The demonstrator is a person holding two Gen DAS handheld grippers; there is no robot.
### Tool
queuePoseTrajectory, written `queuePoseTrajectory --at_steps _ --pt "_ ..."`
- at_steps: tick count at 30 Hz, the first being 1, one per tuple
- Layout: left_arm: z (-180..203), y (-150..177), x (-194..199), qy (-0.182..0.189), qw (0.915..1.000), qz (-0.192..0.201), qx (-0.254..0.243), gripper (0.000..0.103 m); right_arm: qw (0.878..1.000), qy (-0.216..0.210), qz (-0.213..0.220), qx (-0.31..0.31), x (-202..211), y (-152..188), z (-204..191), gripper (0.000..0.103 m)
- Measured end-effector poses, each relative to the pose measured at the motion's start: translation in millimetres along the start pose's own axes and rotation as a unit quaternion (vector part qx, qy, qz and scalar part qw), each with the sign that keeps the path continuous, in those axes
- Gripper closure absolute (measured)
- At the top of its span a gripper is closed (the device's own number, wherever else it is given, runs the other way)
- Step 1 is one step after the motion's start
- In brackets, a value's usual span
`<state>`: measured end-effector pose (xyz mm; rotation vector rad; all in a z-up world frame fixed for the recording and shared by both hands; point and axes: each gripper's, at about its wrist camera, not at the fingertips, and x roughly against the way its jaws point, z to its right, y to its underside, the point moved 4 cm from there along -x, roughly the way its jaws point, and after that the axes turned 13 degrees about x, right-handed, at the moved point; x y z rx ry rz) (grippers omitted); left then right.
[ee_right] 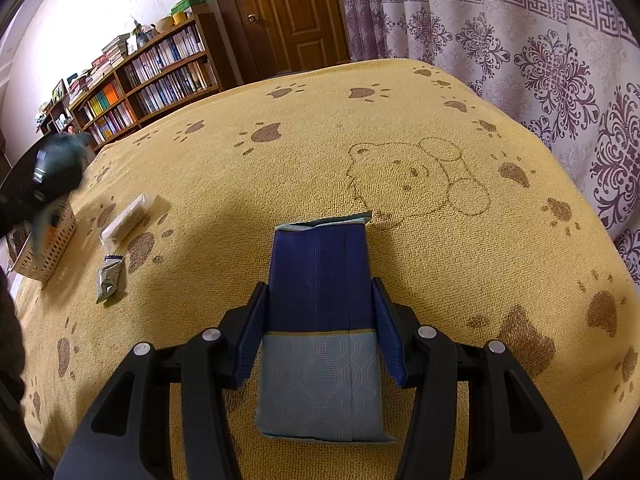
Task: Organize snacks
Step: 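Carry the light-blue packet into the basket and open the left tool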
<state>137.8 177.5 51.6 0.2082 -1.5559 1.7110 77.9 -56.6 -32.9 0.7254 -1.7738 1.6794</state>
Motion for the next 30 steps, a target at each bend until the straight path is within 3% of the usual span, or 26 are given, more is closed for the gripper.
queuePoseTrajectory --at_steps 6,14,23,30 --pt "-36 -19 45 -0.033 0.9976 0.052 0.033 0.045 1.0 0.0 0.0 0.0 0 0 1 0.052" --pt "-105 -32 84 -0.095 0.9868 0.098 0.086 0.045 1.0 -0.001 0.0 0.0 0 0 1 0.052" --pt "-183 -41 103 -0.15 0.9733 0.109 0.135 0.045 1.0 0.0 0.0 -0.001 0 0 1 0.052" --pt "-225 -44 98 -0.166 0.9676 0.098 0.163 0.045 1.0 -0.001 0.0 -0.001 0 0 1 0.052"
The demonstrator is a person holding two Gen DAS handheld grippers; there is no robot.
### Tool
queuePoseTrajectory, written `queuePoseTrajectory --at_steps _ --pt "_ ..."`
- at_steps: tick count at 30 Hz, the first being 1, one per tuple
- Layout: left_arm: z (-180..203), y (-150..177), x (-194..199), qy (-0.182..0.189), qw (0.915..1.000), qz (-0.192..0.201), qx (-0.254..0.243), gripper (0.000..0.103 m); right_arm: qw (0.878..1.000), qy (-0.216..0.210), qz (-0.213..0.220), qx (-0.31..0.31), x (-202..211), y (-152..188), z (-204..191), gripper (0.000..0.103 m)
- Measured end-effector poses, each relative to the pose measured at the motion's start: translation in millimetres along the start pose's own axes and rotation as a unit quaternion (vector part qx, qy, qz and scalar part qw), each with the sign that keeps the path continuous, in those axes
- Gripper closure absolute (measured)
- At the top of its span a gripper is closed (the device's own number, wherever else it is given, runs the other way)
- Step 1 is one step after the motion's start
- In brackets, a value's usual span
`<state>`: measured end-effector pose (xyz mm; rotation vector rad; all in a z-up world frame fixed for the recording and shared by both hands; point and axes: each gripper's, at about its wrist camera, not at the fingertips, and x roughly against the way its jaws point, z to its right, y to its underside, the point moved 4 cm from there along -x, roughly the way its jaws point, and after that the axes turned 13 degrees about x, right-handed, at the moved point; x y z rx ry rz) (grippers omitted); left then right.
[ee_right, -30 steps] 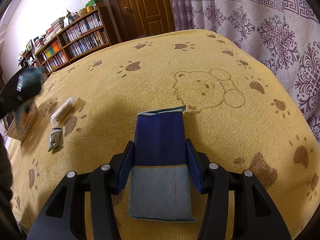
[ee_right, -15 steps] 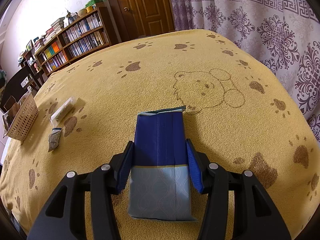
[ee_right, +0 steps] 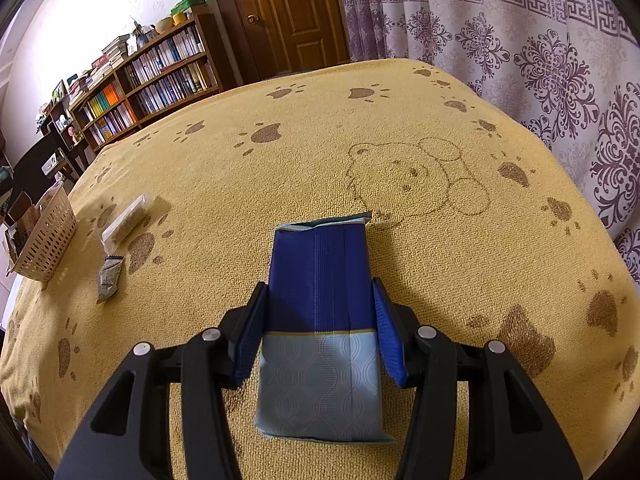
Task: Organize snacks
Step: 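Carry the light-blue packet into the basket and open the left tool, then lift the open left tool away from the basket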
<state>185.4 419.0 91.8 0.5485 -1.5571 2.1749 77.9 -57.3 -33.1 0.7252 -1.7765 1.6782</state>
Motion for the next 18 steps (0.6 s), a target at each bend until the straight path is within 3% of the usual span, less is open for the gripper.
queuePoseTrajectory --at_steps 3,4,5,18 --pt "-6 -1 -12 -0.001 1.0 -0.008 0.005 0.035 1.0 0.0 0.0 0.0 0 0 0 0.052" --pt "-8 -2 -15 -0.005 0.9999 -0.005 0.013 0.021 1.0 0.0 0.0 0.0 0 0 0 0.052" --pt "-12 -2 -15 -0.006 0.9998 0.0 0.02 0.015 1.0 0.0 0.0 0.0 0 0 0 0.052" --pt "-45 7 1 -0.018 0.9978 0.017 0.061 0.015 1.0 0.0 0.0 0.0 0 1 0 0.052"
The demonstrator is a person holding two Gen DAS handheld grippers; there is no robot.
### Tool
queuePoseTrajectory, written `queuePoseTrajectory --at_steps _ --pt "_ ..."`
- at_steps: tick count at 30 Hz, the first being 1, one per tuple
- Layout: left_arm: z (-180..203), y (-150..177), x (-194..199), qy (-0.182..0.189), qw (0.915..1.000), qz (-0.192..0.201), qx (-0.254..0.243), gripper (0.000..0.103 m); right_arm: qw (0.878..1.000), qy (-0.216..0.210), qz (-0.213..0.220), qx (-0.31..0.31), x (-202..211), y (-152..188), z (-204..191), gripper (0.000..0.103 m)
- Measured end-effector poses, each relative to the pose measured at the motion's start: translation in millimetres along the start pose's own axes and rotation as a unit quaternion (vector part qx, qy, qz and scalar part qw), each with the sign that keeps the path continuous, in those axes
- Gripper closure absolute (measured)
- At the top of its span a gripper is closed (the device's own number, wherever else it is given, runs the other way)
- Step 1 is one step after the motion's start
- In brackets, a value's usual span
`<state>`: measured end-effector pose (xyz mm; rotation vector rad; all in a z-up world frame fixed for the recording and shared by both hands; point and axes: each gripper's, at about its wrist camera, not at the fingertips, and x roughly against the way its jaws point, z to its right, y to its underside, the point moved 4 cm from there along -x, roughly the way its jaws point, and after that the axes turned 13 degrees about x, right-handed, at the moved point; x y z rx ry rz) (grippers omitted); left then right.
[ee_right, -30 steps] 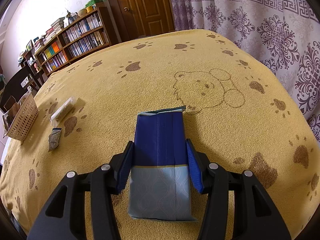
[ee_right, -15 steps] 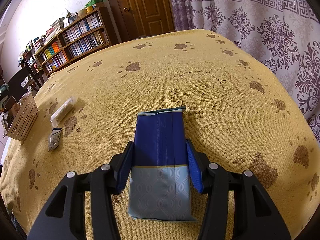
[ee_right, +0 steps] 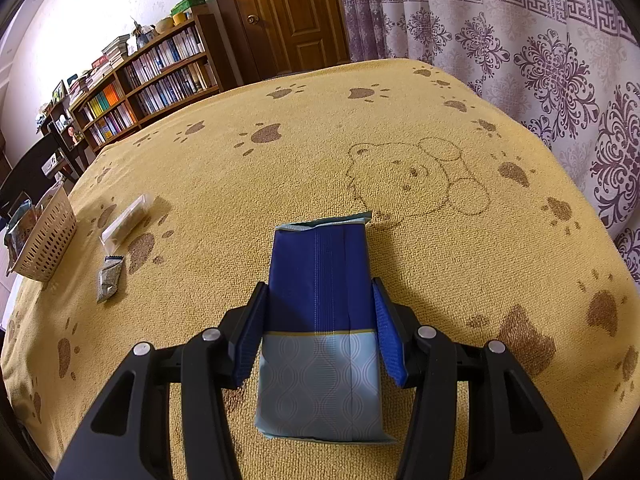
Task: Organize snacks
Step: 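Lift the open left tool away from the basket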
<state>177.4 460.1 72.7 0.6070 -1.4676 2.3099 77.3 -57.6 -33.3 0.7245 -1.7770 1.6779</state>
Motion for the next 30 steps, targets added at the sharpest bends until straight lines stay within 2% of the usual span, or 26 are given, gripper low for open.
queuePoseTrajectory --at_steps 5,9,17,25,30 --pt "-17 2 -2 -0.036 0.9993 0.008 0.006 0.015 1.0 0.0 0.0 0.0 0 0 0 0.052" --pt "-25 5 -14 -0.045 0.9989 -0.004 0.01 0.015 1.0 0.0 0.0 0.0 0 0 0 0.052" --pt "-17 19 -37 -0.033 0.999 -0.029 -0.004 0.019 1.0 0.0 0.0 -0.001 0 0 0 0.052" --pt "-20 16 -27 -0.019 0.9995 -0.023 0.013 0.018 1.0 -0.001 0.001 -0.002 0 0 0 0.052" --pt "-28 5 -8 -0.002 0.9993 -0.002 0.037 0.017 1.0 0.002 0.0 0.0 -1 -1 -1 0.052"
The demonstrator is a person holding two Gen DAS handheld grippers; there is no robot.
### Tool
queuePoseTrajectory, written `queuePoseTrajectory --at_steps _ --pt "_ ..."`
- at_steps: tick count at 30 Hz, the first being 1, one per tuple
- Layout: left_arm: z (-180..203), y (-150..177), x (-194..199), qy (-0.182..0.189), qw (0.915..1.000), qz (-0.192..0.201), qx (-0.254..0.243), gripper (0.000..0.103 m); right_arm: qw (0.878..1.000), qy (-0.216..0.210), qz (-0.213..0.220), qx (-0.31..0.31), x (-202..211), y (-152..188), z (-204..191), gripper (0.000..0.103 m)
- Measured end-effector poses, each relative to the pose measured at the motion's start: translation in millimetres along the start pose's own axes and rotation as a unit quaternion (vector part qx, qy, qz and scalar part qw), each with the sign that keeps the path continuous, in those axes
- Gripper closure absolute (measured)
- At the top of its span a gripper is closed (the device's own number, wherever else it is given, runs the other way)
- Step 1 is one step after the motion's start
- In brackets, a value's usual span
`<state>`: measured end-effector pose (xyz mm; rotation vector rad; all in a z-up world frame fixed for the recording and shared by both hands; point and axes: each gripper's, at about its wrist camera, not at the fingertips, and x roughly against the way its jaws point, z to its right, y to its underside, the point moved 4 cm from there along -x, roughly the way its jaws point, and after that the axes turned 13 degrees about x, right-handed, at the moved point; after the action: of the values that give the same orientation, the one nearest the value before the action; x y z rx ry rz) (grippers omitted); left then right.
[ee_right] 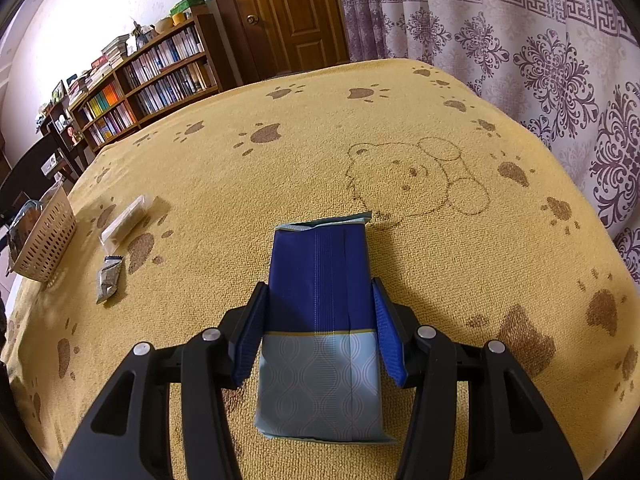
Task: Organize snacks
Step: 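Lift the open left tool away from the basket, then carry the blue-and-white bar packet over the basket with the right tool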
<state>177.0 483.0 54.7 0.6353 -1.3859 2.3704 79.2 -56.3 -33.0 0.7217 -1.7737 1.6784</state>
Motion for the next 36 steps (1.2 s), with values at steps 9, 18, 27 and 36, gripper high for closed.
queuePoseTrajectory --at_steps 9,18,27,36 --pt "-13 -14 14 -0.065 0.9966 0.048 -0.017 0.017 1.0 0.004 -0.001 0.002 0 1 -1 0.052" --pt "-18 6 -21 -0.054 0.9984 -0.006 -0.01 0.017 1.0 0.003 0.0 0.001 0 1 -1 0.052" --pt "-20 1 -14 -0.047 0.9989 -0.009 0.004 0.017 1.0 0.015 -0.007 0.009 0 -1 -4 0.052" --pt "-13 -16 24 -0.041 0.9981 0.045 0.009 0.016 0.998 -0.055 0.019 -0.01 25 -26 -33 0.053"
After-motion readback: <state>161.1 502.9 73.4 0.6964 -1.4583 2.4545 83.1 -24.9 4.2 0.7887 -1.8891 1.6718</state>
